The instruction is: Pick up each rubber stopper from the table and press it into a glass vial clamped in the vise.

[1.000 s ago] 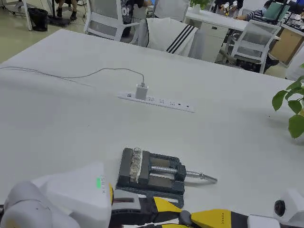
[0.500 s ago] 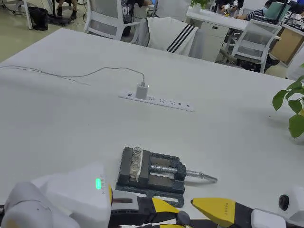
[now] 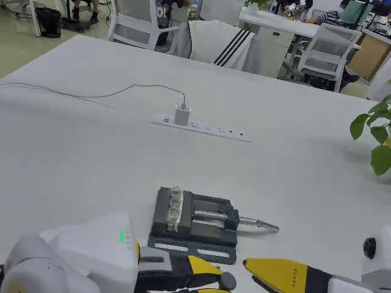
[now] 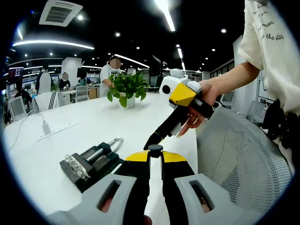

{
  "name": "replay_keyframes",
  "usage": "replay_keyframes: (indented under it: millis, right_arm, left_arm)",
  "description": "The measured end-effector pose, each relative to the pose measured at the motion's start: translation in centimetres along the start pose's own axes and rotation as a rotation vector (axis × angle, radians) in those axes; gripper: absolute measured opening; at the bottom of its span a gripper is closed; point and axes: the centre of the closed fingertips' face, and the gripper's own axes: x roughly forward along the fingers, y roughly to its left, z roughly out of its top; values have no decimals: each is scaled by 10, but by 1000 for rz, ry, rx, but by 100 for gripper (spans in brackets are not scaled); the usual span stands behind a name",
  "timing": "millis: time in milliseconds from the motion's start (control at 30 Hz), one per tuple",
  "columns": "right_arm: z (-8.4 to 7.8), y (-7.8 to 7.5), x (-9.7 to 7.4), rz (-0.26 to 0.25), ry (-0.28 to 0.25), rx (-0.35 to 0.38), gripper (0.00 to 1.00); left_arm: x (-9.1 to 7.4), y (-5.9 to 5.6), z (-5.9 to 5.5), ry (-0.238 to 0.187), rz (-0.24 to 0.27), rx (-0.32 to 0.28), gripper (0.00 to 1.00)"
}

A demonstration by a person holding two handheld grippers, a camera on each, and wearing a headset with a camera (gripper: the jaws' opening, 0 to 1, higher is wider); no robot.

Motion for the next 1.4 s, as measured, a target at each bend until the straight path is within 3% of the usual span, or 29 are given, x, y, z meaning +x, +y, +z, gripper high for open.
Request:
replay_keyframes:
  millis: [300, 500, 667, 1000, 1233, 1400]
  right_arm:
    - [-3, -2, -2, -67, 91, -227, 99]
    - [-10, -2, -1, -102, 197, -438, 99]
    - [-12, -1, 1, -119, 256, -581, 98]
    - [-15, 3, 4, -120, 386, -799, 84]
    - [-23, 3, 7, -110, 515, -957, 72]
    - [-31, 6, 12, -82, 574, -1019, 56]
  left_arm:
    - [-4, 1, -7, 15, 6, -10, 5]
    - [-4, 1, -8, 17, 6, -13, 5]
    - [-5, 1, -9, 23, 5, -15, 5]
    - [-6, -1, -16, 50, -6, -10, 5]
    - [-4, -6, -23, 85, -21, 13, 5]
    - [-4, -9, -27, 97, -30, 20, 5]
